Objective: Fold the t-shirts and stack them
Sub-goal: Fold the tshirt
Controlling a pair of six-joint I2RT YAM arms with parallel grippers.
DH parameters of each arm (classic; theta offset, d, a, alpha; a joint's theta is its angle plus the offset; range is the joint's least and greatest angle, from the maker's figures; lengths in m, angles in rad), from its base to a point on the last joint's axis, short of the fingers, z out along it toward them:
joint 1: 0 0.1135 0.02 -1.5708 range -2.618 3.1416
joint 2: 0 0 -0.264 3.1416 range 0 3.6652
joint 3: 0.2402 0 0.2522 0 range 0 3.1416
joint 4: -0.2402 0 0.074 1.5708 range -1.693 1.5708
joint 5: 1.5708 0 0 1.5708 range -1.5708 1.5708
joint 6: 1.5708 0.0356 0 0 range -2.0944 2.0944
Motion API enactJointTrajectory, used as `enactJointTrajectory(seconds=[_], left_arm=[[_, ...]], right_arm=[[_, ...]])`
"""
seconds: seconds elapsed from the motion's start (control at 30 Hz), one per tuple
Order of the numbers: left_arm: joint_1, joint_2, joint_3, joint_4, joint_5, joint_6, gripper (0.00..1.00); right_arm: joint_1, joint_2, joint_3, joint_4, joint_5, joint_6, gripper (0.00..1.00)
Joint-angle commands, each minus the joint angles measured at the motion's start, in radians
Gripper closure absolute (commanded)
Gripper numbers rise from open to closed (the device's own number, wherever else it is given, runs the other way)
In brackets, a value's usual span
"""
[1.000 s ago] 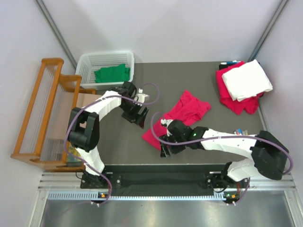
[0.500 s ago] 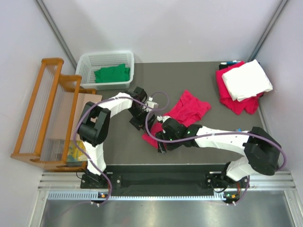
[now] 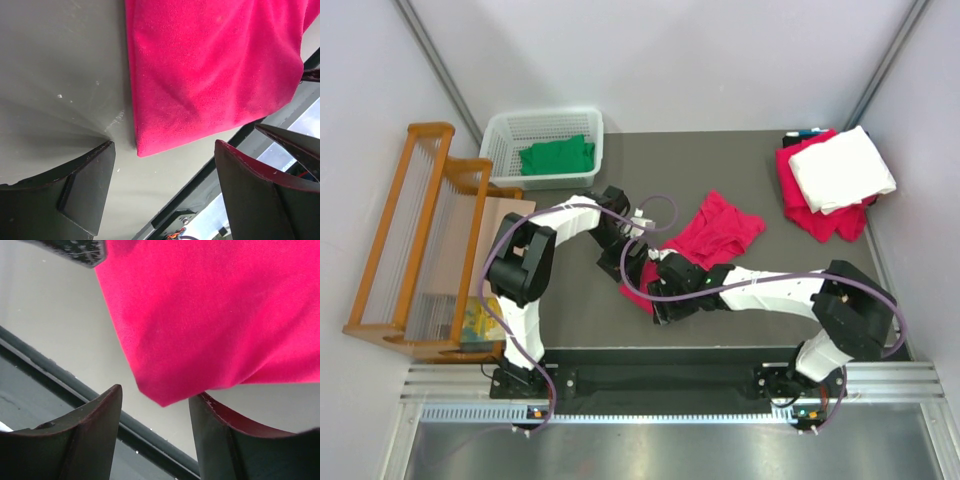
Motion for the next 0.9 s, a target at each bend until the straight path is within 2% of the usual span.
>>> enactJointTrajectory(seconds=[0.0,0.37,0.5,0.63,0.87], left_arm=[[-0.009,0.032,-0.018,-0.016,0.003,0.027,0.16],[-0.029,0.042,-0.094,0.014,-0.074,0.024,0.18],[-0.029,0.046,-0.085,0.031,-0.066,0.013,0.28],[-0.029,0.046,-0.053,0.033,-0.072,0.006,0.43],[-0.029,0.051,-0.021,0.044,-0.067,-0.003,0.42]], right_arm=[[0.012,0.032,0.047,0.051,0.006,0.012,0.45],[0.012,0.046,0.052,0.063,0.013,0.016,0.52],[0.01,0.045,0.053,0.065,0.015,0.019,0.59],[0.01,0.04,0.05,0.059,0.017,0.019,0.62],[0.01,0.039,0.052,0.04,0.021,0.008,0.63]])
